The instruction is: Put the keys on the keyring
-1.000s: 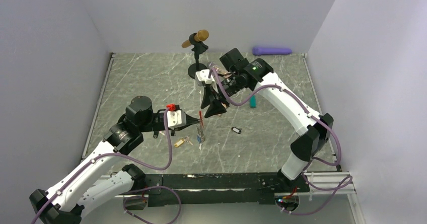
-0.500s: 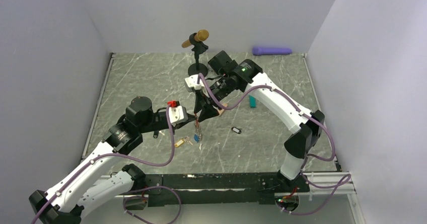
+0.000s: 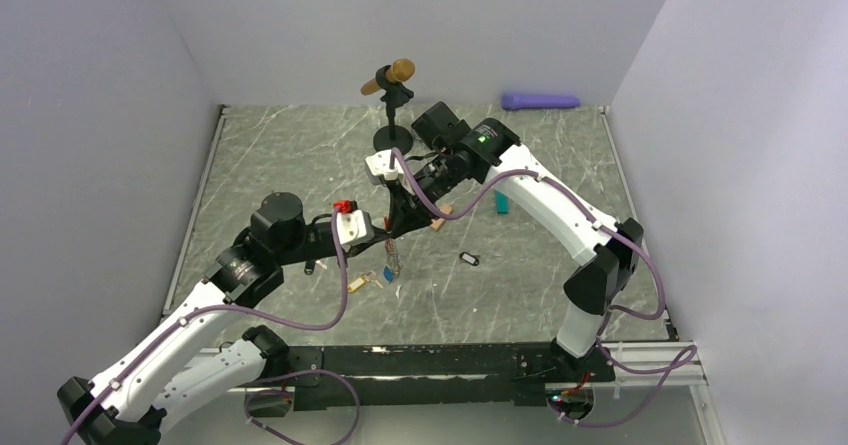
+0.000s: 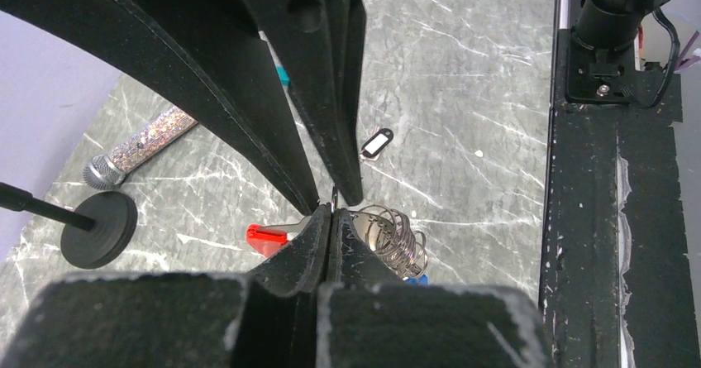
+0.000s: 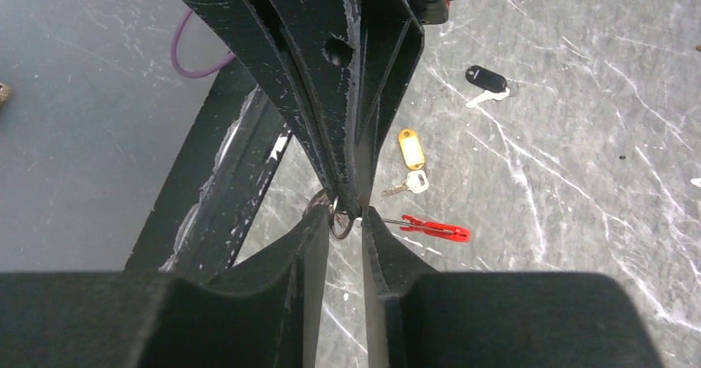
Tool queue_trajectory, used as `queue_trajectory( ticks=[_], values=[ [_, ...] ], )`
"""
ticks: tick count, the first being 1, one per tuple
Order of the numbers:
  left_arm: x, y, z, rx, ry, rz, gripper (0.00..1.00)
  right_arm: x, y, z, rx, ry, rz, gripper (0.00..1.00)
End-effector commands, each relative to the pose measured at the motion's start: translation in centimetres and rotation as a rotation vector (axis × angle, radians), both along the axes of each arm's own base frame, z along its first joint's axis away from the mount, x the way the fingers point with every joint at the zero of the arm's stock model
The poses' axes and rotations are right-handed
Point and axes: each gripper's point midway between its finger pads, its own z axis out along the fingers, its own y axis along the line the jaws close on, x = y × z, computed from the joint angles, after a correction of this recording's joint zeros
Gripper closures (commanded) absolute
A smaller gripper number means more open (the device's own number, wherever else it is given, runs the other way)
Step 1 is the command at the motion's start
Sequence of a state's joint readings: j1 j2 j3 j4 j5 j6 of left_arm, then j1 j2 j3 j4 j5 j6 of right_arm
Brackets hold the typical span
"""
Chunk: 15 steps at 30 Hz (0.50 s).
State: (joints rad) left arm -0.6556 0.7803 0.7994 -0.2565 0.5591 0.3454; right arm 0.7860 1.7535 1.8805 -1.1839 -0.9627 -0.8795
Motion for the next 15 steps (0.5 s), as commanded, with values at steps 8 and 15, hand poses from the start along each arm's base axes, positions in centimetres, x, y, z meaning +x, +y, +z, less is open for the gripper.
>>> queue_trajectory(
  ticks=[8,15],
  values=[
    [-0.7,0.5,1.3,0.052,-0.191,-0.069,1.00,-1.4,0.1,0.8,0.036,0.096,0.043,1.00],
    [-0.7,1.4,0.2,0.136,-0.266,-0.072,1.00,-2.7,-0.1,-0.1,0.041,0.185,0.095,0.64]
  ],
)
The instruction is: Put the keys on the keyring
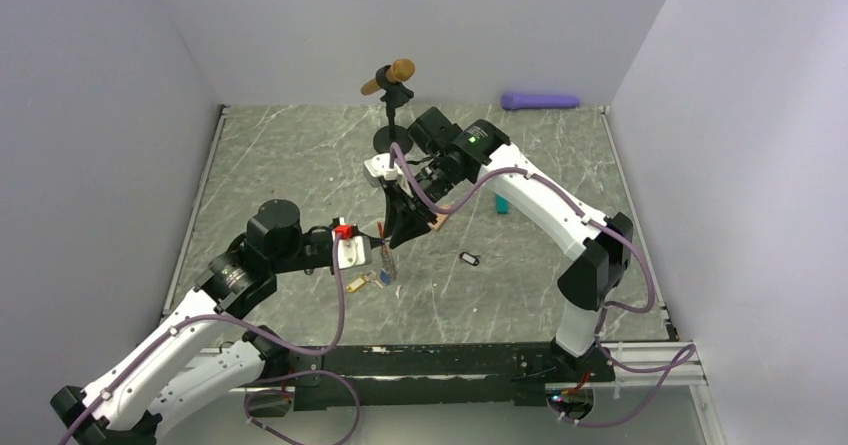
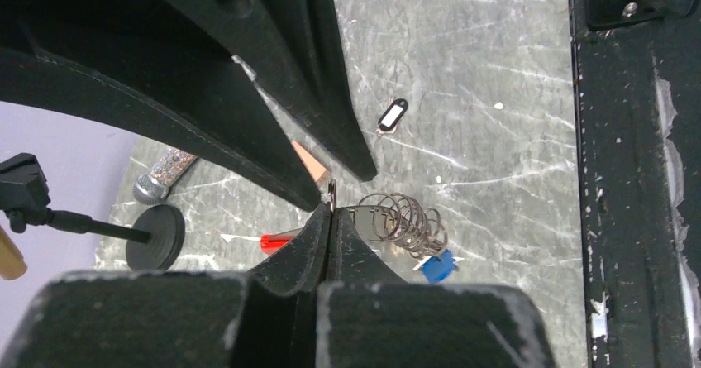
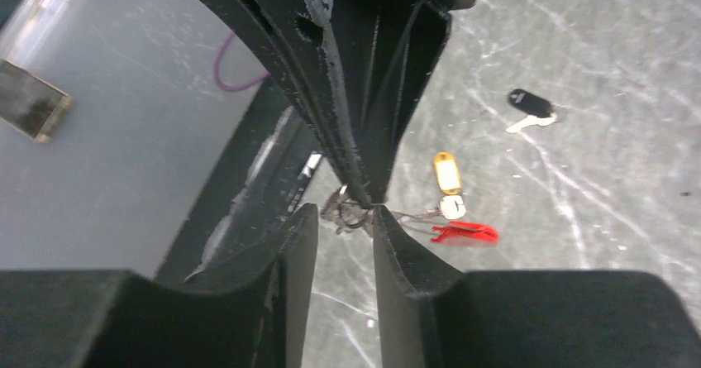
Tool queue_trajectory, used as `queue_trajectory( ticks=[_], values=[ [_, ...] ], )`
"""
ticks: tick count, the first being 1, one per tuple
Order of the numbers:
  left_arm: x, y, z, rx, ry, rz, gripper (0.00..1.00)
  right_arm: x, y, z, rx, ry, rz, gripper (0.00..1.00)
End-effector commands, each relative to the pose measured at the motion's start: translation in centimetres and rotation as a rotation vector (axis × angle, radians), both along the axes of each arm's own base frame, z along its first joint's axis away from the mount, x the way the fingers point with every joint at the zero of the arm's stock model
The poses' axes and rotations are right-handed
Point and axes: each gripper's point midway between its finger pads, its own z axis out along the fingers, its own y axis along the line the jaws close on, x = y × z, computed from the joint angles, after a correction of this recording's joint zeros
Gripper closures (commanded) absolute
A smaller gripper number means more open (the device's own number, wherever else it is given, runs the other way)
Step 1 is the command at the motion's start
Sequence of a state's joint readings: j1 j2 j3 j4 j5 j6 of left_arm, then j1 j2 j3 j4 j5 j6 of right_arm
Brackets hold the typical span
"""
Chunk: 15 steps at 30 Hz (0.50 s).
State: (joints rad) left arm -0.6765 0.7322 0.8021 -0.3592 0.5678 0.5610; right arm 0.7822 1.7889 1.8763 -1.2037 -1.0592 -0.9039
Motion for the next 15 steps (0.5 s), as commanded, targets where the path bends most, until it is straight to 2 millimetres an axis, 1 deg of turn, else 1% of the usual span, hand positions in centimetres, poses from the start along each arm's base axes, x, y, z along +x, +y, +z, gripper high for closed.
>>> queue_trajectory(
  ticks=[1,3,8,11,15],
  values=[
    [0.6,0.5,0.7,0.033,-0.106,0.008,1.00,-1.9,-0.7,0.4,0.013,0.098,0.046,0.60],
    [0.6,0.6,0.6,0.026,-0.103,0.018,1.00,-2.0,-0.9,0.7,0.017,0.084,0.046,0.59],
    [0.3,0.7,0.3,0.020,-0.115,0.006,1.00,-2.3,-1.4,1.2,0.028,0.065,0.053,0.59],
    [-0.5,0.6,-0.1,0.034,-0.154,-0.049,1.00,-2.5,-1.4,1.3,0.039,0.071,0.065,0.59],
    [-2.5,0.5,-0.8,0.034,-0.294,-0.184,1.00,-2.6,-1.5,1.4,0.050,0.068,0.078,0.58]
  ],
)
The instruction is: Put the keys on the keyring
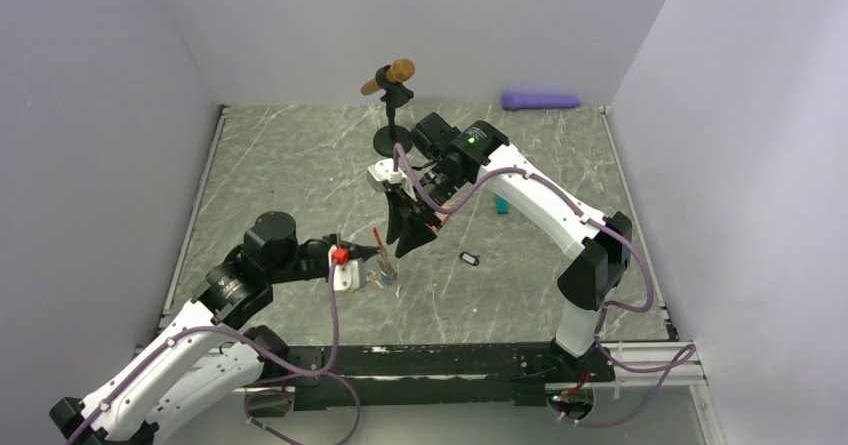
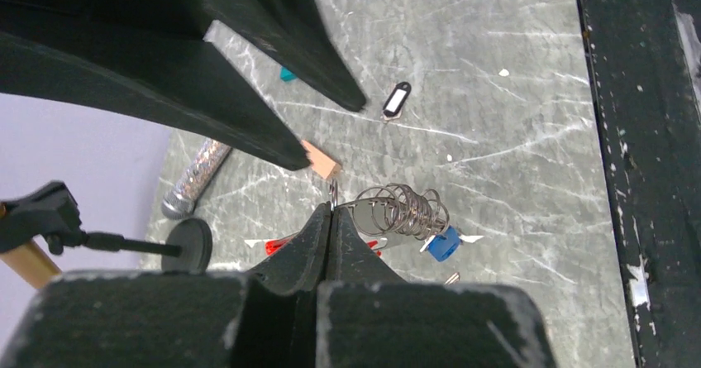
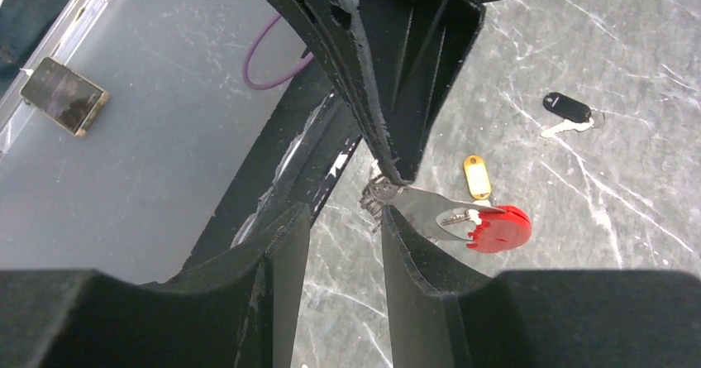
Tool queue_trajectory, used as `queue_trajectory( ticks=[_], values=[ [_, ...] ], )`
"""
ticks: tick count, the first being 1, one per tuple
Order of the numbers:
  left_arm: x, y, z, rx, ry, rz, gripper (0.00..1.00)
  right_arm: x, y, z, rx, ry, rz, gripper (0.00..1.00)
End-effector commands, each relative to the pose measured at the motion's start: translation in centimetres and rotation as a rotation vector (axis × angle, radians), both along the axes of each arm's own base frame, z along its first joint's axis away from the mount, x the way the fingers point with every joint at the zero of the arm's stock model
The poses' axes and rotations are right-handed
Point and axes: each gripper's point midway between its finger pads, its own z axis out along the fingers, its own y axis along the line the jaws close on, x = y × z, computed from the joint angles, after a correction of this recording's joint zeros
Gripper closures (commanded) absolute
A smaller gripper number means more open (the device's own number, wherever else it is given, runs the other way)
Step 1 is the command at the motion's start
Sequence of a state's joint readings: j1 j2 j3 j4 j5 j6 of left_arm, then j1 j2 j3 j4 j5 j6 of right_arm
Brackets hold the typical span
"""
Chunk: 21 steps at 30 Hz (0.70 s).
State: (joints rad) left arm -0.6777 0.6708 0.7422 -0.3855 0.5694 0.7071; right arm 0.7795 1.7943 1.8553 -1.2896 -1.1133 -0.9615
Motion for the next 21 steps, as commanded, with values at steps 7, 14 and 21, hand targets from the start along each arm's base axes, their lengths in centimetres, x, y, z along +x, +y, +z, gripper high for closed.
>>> queue_trajectory(
  ticks=[7,14,21],
  values=[
    [-3.4,0.0,0.4,-0.029,-0.314,-0.227,1.00,-0.8,-1.2,1.4,0.060,-0.025,0.033,0.54],
    [-3.7,-0.1,0.5,-0.041,-0.343,-0.243,1.00,-0.8,-1.4,0.9,0.052,-0.030,0.038,0.53],
    [-4.1,-0.3,0.9,-0.078,-0.346,-0.254,1.00,-0.6,-1.5,0.6,0.046,-0.034,0.034,0.52]
  ],
)
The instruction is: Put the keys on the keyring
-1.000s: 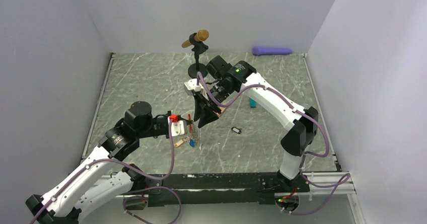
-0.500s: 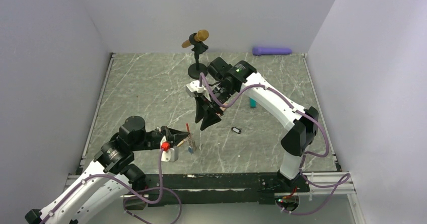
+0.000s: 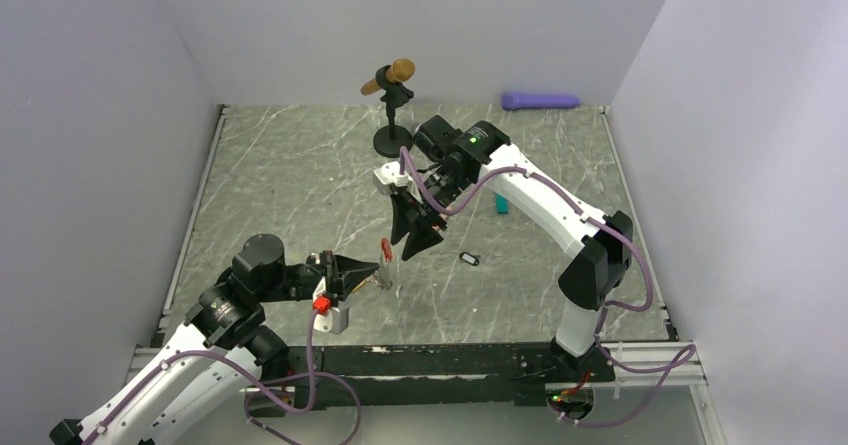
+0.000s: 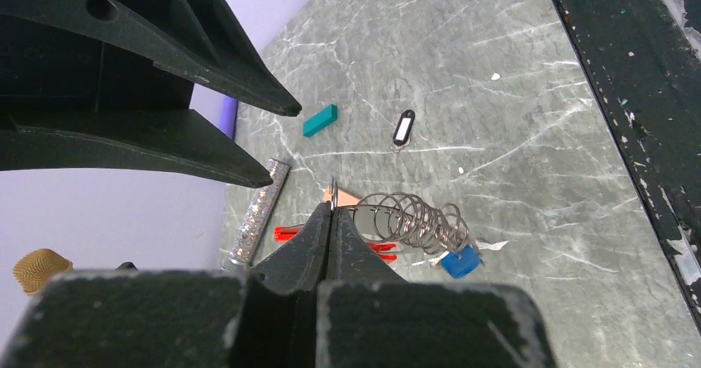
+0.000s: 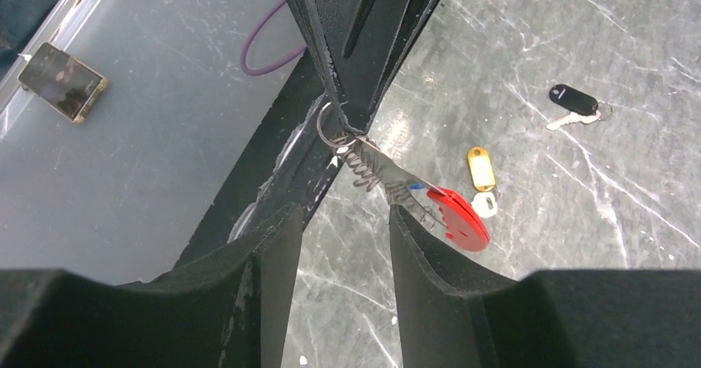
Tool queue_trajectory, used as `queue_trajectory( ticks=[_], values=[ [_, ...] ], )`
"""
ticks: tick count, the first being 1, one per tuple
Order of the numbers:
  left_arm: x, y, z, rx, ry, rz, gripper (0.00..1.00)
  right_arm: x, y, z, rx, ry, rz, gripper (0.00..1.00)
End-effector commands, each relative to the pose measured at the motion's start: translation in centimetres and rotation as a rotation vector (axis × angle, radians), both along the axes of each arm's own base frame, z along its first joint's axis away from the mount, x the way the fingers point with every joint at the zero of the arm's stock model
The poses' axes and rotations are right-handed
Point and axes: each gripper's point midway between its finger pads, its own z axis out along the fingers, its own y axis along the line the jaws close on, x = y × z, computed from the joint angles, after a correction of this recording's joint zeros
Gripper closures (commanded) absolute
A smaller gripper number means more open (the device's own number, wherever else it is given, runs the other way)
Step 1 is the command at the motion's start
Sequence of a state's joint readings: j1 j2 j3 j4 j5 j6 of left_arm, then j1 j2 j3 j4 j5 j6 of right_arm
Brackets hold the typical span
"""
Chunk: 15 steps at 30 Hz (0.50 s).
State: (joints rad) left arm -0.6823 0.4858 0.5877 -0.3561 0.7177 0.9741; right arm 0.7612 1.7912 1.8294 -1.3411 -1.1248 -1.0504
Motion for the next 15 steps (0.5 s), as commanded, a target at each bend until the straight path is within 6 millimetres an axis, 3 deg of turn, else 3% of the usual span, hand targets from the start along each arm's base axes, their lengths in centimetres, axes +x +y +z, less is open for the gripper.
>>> queue_trajectory(
  ticks=[1,15],
  values=[
    [-0.7,-0.6,1.9,-0.071,-0.063,-0.057,1.00,-0.5,-0.7,1.3,0.042,-0.028,0.012,0.52],
    [-0.8,-1.1,2.7,-0.119,0.020,-0.054,1.00,-0.5,-1.8,1.3,0.055,-0.042,-0.014,0.51]
  ],
)
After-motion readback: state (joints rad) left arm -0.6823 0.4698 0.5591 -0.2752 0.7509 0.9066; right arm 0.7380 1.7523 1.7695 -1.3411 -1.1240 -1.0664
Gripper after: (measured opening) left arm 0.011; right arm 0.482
